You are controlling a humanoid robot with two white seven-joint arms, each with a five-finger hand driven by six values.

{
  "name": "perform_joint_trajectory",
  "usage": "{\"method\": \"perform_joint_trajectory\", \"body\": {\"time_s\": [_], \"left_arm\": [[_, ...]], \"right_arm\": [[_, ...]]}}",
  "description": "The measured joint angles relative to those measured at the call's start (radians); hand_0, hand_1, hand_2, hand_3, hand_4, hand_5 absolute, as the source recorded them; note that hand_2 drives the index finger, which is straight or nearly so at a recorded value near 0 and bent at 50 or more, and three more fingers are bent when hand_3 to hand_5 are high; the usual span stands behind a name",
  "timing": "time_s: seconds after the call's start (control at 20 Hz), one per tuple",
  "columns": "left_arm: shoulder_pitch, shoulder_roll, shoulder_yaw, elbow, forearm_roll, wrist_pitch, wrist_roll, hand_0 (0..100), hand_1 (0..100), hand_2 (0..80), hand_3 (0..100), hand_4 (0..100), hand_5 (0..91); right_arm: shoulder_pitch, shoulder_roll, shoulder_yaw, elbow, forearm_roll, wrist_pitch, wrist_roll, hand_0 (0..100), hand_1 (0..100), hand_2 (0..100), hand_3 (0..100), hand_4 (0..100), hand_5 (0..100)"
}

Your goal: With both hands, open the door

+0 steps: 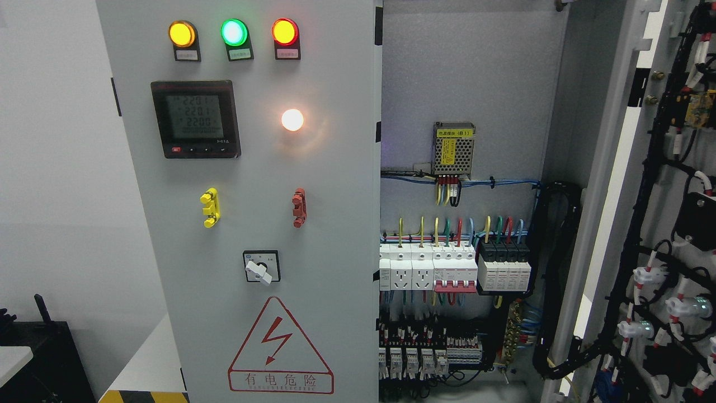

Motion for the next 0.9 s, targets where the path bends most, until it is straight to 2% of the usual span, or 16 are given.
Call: {"method": "perform_joint_trajectory", "body": {"time_s": [0.15,0.35,0.65,0.9], "left_arm": [[0.004,-0.076,0.046,0.118,-0.029,-0.002,0.033,0,0,0.0,0,3,0.0],[-0.008,-0.172,0.097,0.265,-0.049,-0.005,0.124,0,0,0.0,0,3,0.0],[-0.017,-0.296,0.173,0.427,-0.067,0.003,0.227,0,0,0.0,0,3,0.0],[-0.031,-0.374,0.252,0.538,-0.098,0.005,0.322,0,0,0.0,0,3,0.0]], "right_arm": [[0.000,0.000,0.000,0.000,0.000,0.000,0.000,0,0,0,0,0,0],[0.000,0.000,0.000,0.000,0.000,0.000,0.000,0,0,0,0,0,0],[0.000,0.000,0.000,0.000,0.000,0.000,0.000,0,0,0,0,0,0],[0.000,0.000,0.000,0.000,0.000,0.000,0.000,0,0,0,0,0,0]]}}
